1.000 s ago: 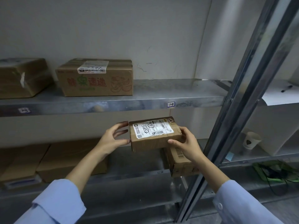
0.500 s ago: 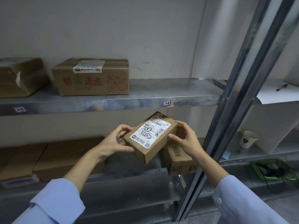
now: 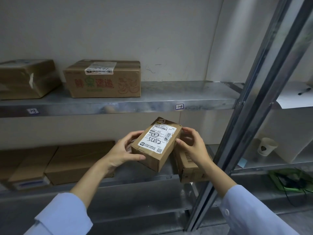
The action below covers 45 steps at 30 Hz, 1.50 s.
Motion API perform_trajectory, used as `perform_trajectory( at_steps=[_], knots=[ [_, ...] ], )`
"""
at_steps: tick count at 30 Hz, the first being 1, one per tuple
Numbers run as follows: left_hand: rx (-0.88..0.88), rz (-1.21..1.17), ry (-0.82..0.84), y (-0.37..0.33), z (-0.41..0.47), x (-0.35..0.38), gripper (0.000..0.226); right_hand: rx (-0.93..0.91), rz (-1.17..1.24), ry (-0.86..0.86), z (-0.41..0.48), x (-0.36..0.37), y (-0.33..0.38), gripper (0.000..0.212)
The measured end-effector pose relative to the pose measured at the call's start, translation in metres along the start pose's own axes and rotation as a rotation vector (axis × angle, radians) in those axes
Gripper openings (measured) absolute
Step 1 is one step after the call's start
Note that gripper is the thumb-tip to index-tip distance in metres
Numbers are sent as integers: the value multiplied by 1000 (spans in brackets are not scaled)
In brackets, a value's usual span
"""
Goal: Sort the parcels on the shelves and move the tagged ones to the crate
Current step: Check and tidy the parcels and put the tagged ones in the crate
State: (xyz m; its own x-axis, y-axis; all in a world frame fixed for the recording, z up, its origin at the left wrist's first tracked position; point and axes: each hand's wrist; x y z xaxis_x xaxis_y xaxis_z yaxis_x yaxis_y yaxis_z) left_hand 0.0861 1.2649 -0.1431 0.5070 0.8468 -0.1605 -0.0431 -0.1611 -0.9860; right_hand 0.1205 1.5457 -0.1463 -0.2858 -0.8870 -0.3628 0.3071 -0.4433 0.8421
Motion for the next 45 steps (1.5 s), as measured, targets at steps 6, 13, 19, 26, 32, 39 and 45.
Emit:
perform_trajectory(
  at_steps=[6,13,19,26,32,39,45],
  knots=[
    [-47,-4,-70,15,-11,-10,89,14,43,33,-10,32,10,58],
    [-56,-4,-116,26,-13,-29,85,49,46,5,-20,71,23,45],
    [-51,30,-58,26,-9,-30,89,119,88,-64,-46,81,35,43],
    [-34,138,102,26,1,2,93,239,84,-178,-91,65,37,66],
    [29,162,277,30,10,58,83,323,14,-295,-143,32,38,70],
    [120,135,507,23,3,166,78,407,-48,-525,-223,-24,47,89],
    [192,141,723,13,-32,269,77,488,-180,-656,-311,-76,61,85]
  ],
)
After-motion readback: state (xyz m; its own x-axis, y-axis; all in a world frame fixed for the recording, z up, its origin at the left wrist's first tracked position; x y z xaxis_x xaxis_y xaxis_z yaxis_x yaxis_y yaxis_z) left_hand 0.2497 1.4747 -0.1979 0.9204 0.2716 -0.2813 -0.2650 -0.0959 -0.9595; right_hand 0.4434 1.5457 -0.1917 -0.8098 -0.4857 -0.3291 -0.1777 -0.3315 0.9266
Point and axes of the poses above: each hand's wrist, its own z-axis towards the middle knuckle, its own x-axis out of the palm, y = z × x, and after that the axes turned 9 degrees about -x, right-handed
